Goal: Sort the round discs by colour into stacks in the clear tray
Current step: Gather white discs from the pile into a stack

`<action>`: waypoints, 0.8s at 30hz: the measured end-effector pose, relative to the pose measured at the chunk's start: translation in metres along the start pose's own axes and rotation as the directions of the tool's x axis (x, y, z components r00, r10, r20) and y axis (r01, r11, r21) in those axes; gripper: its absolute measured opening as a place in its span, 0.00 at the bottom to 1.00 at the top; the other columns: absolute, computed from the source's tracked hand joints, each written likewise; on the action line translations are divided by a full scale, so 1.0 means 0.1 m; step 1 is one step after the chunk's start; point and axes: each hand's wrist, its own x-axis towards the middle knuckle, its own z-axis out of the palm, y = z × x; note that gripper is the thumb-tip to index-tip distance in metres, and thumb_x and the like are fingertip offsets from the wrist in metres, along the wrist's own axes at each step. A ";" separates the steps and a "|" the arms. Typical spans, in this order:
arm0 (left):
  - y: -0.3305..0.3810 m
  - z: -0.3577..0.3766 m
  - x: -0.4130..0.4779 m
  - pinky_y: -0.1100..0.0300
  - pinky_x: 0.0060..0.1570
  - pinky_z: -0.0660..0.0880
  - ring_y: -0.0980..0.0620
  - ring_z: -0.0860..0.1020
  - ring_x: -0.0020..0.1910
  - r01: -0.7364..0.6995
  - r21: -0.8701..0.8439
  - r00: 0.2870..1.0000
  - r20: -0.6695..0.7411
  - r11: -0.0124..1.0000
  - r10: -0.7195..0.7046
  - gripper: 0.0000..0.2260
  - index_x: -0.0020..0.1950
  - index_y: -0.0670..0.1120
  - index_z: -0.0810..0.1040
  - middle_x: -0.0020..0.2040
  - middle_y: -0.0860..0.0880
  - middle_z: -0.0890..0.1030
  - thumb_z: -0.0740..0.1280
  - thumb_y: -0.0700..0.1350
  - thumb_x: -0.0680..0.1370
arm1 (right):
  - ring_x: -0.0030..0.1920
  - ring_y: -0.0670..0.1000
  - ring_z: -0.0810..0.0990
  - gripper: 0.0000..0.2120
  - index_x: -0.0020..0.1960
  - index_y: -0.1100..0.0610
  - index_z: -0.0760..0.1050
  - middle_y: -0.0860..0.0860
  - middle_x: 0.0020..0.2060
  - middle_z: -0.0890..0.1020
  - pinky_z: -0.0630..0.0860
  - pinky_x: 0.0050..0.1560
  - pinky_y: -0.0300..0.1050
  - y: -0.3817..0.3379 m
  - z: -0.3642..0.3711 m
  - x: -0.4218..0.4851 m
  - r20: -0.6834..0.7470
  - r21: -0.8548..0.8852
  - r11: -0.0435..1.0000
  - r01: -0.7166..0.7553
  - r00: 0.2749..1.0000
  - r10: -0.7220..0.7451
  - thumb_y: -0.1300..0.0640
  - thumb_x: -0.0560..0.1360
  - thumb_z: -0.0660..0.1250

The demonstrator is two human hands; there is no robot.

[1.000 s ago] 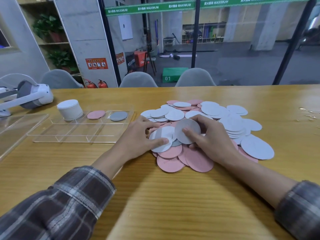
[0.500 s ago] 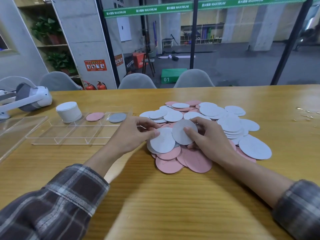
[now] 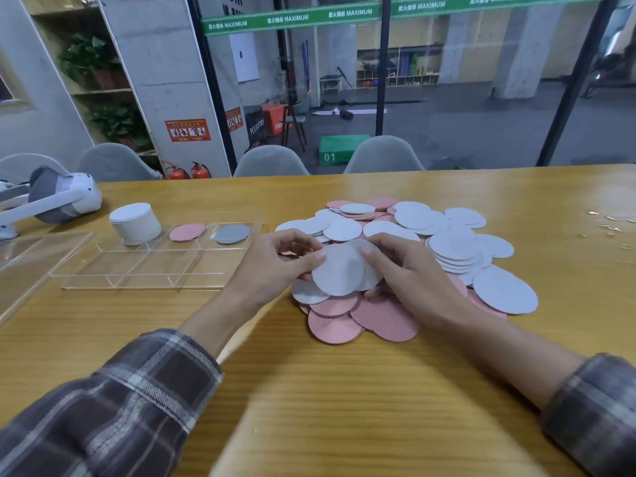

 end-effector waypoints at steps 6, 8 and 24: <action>0.01 0.17 -0.03 0.58 0.39 0.81 0.51 0.84 0.36 -0.079 0.087 0.994 -0.063 0.993 0.085 0.04 0.46 0.45 0.85 0.40 0.49 0.85 0.79 0.42 0.75 | 0.31 0.55 0.86 0.06 0.55 0.53 0.80 0.49 0.42 0.87 0.83 0.41 0.59 -0.03 0.02 -0.01 0.020 -0.076 0.995 0.067 0.998 -0.065 0.54 0.78 0.73; -0.01 0.17 -0.01 0.60 0.40 0.80 0.52 0.84 0.39 -0.115 0.194 0.989 -0.073 0.974 0.131 0.04 0.46 0.48 0.85 0.41 0.51 0.86 0.78 0.45 0.75 | 0.30 0.54 0.85 0.05 0.54 0.53 0.79 0.48 0.40 0.87 0.83 0.40 0.57 -0.02 0.00 -0.01 -0.011 -0.113 0.991 0.067 0.998 -0.069 0.56 0.79 0.72; 0.01 -0.16 0.02 0.65 0.40 0.71 0.59 0.76 0.32 -0.055 0.381 0.997 0.070 0.923 0.031 0.04 0.43 0.51 0.87 0.38 0.51 0.84 0.81 0.47 0.72 | 0.27 0.50 0.83 0.03 0.53 0.55 0.78 0.51 0.43 0.84 0.81 0.34 0.50 0.03 -0.06 0.03 -0.105 -0.243 0.966 0.091 0.987 -0.120 0.57 0.81 0.67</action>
